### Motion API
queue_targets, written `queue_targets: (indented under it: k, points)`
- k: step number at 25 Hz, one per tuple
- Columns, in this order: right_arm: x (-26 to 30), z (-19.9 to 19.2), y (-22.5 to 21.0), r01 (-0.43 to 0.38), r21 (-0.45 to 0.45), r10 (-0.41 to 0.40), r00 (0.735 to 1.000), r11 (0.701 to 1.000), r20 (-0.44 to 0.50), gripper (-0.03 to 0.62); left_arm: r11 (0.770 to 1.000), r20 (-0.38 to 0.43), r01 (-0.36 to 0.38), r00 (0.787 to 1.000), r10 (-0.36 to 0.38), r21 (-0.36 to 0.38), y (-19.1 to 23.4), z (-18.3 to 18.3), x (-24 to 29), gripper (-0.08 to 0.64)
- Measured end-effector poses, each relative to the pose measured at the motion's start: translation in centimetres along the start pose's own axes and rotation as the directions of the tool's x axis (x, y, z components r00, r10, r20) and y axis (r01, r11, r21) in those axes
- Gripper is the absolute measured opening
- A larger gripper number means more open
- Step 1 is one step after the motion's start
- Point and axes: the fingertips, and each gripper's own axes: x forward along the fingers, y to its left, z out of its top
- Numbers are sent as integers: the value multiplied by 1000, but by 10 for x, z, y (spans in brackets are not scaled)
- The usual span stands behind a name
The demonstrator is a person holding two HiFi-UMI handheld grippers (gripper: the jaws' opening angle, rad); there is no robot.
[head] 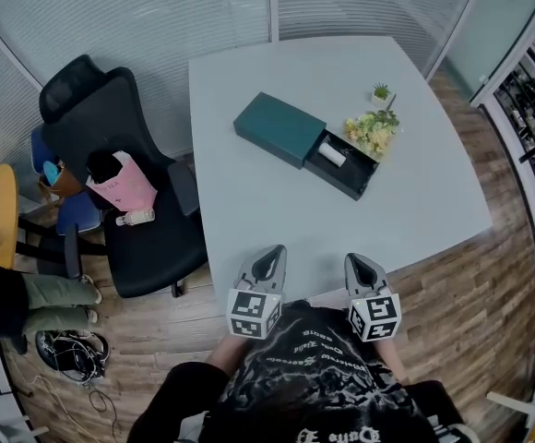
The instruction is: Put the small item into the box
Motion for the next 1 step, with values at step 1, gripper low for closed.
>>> queue_targets:
  k: [1]
  points:
    - [1, 0, -1, 0, 0, 0, 1000, 1000, 0, 8, 1000, 0, 0, 1000, 0, 2, 0, 0, 1, 18]
